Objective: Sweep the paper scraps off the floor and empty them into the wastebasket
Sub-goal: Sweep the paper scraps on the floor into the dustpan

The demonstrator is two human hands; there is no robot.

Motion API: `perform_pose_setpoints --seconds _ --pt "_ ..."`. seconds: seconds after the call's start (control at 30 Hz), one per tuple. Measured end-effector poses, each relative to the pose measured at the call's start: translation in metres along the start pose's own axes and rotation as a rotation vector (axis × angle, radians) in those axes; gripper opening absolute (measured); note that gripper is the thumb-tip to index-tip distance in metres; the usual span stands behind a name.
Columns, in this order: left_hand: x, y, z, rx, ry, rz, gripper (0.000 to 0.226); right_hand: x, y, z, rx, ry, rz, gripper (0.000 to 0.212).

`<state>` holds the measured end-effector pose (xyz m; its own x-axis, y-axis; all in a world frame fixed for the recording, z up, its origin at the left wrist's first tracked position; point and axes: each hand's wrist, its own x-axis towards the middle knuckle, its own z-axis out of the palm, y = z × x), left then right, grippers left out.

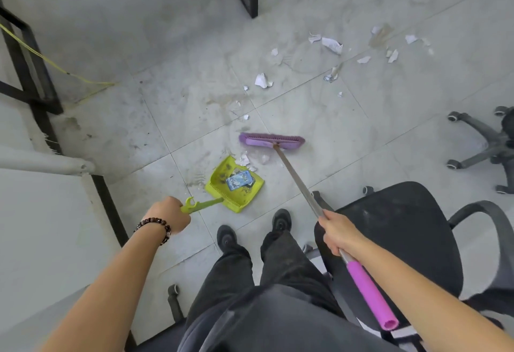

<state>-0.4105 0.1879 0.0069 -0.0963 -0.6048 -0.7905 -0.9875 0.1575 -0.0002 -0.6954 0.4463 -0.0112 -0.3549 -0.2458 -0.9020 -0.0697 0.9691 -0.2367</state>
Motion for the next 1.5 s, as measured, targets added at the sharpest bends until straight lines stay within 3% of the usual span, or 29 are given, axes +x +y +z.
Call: perform_pose_setpoints --seconds 0.23,0.4,0.6,0.73,0.83,1.0,1.27,1.4,1.5 --pt "0.013 -0.015 -0.001 0.011 0.02 -0.026 0.02 0.033 -0.079 0.02 -0.095 0.138 -0.218 0.029" --pt "0.021 -0.022 -0.004 0.031 0.013 -0.027 0.017 0.087 -0.136 0.042 -0.186 0.182 -0.189 0.028" --pt "0.019 -0.016 -0.008 0.014 -0.015 -0.012 0.007 0.067 -0.082 0.049 -0.343 0.062 -0.041 0.038" --pt "0.014 -0.013 -0.015 -0.009 -0.01 0.01 0.01 0.013 -0.017 0.052 -0.211 0.013 0.039 0.037" --pt "0.01 -0.012 -0.016 -0.022 -0.002 0.029 0.016 -0.016 -0.009 0.051 -0.141 0.045 -0.022 0.039" --pt "0.009 -0.011 -0.017 -0.019 0.013 0.047 0.016 -0.009 -0.074 0.066 -0.078 0.124 -0.127 0.033" --pt "0.016 -0.017 -0.008 0.012 0.013 0.022 0.01 0.103 -0.202 0.091 -0.008 0.195 -0.151 0.026" --pt "0.024 -0.013 -0.011 0.004 0.013 0.026 0.005 0.118 -0.177 0.093 -0.143 0.16 -0.097 0.034" --pt "0.026 -0.011 -0.014 0.014 0.007 0.039 0.004 0.097 -0.113 0.089 -0.196 0.083 0.0 0.035"
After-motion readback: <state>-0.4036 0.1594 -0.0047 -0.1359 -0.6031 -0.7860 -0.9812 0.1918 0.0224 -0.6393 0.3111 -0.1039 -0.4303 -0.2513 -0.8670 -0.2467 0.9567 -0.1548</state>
